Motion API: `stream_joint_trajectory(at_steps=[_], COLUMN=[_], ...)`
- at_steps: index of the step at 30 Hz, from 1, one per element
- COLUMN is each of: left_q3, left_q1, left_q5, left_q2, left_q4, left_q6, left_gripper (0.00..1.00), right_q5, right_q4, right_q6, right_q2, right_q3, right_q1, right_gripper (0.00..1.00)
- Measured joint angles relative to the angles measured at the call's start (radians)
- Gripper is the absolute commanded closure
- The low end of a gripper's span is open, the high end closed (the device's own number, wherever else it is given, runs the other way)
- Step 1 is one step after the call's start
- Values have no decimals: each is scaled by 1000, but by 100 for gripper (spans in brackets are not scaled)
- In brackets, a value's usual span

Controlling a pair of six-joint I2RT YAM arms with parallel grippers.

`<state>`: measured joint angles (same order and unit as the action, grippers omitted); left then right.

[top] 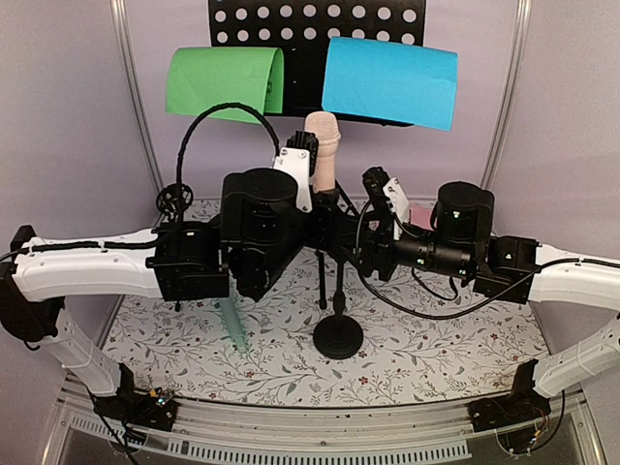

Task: Pack up the instrument practice props

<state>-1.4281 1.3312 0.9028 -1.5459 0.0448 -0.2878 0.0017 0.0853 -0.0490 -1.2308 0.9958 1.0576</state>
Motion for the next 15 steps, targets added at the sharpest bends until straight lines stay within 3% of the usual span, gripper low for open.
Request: stream_joint_trajectory(at_steps=[13, 15], left_q3=[-15, -15], left_q1=[27, 28], left_q5=[24, 23], left_q2=[-13, -13], left_q4=[0, -1], left_q6=[31, 34], left_gripper=[100, 100], right_q5=[16, 16], right_q4=[0, 3], right_q6=[-20, -21], right_q2=[40, 42], right_q3=[-40, -43], right_q1=[9, 9], right_gripper=[80, 89])
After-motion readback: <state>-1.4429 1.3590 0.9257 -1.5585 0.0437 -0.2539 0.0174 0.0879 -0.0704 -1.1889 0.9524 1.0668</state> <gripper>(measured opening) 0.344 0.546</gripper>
